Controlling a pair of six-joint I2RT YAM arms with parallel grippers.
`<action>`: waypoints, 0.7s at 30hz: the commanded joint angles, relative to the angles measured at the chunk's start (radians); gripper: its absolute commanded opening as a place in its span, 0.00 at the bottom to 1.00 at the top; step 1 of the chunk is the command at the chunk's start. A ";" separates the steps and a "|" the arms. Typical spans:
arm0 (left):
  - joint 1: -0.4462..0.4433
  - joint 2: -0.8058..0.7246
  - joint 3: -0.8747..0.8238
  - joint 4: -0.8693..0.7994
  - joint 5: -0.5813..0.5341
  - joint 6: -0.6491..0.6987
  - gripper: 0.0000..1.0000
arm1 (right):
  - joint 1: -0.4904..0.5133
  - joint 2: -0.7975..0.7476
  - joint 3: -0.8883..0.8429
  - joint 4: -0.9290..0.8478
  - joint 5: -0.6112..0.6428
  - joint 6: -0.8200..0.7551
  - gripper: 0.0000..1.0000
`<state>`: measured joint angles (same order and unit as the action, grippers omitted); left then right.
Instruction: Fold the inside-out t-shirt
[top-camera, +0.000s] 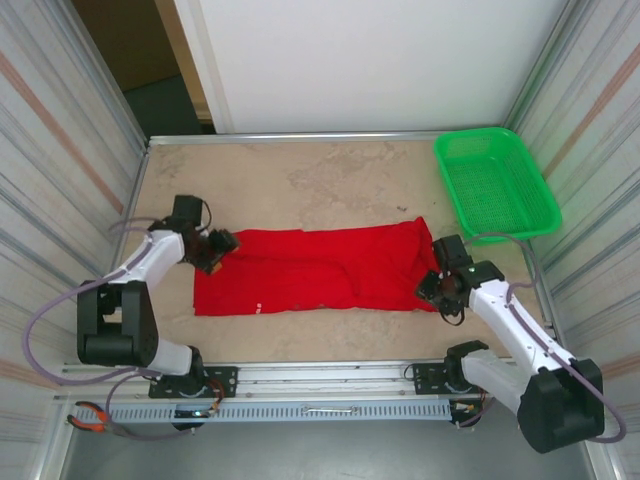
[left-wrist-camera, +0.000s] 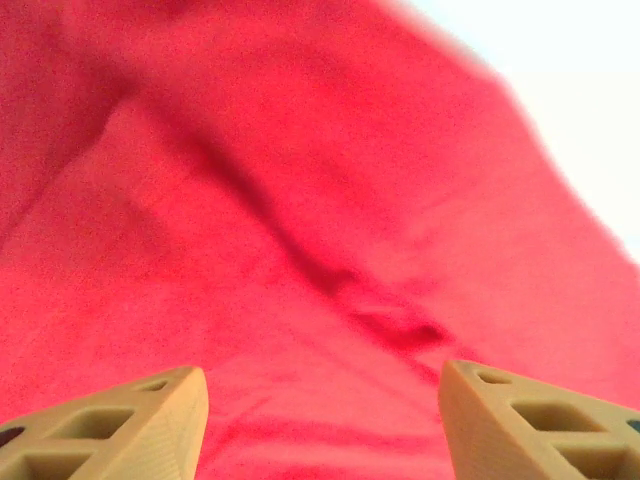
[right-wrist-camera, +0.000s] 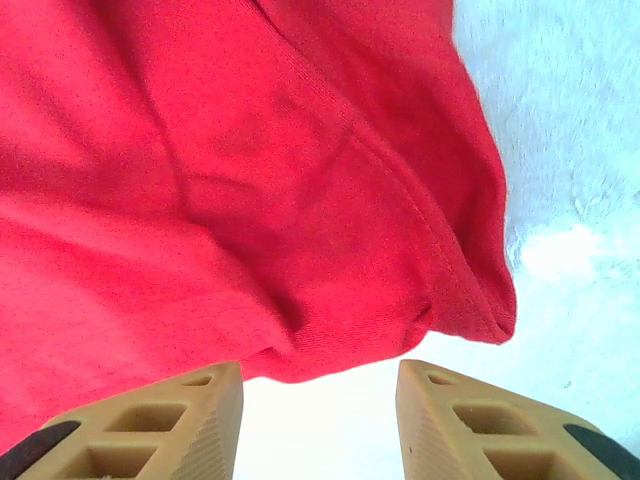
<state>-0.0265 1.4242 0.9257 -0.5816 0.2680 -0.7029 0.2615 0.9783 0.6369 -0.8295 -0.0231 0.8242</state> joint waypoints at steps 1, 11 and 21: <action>0.047 -0.044 0.149 -0.120 -0.024 0.131 0.65 | -0.004 0.059 0.118 0.021 -0.001 -0.064 0.42; 0.177 0.208 0.272 -0.183 -0.064 0.211 0.60 | 0.020 0.438 0.241 0.338 -0.149 -0.104 0.39; 0.145 0.376 0.435 -0.255 -0.144 0.339 0.54 | 0.016 0.567 0.159 0.425 -0.122 -0.076 0.36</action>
<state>0.1413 1.7763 1.3125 -0.7815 0.1764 -0.4362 0.2810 1.5333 0.8211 -0.4305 -0.1543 0.7437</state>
